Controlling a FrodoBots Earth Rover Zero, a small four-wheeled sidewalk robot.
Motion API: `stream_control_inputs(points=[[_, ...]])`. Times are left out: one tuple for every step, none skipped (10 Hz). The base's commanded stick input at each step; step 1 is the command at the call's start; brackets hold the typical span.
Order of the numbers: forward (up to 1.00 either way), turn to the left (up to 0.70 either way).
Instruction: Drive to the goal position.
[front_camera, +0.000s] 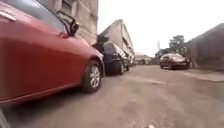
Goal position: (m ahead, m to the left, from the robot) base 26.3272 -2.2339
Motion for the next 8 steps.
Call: stream_control_inputs(points=[[0.0,-0.45],[0.0,-0.45],[0.0,-0.45],[0.0,-0.45],[0.0,-0.45],[0.0,-0.45],[0.0,-0.45],[0.0,-0.45]])
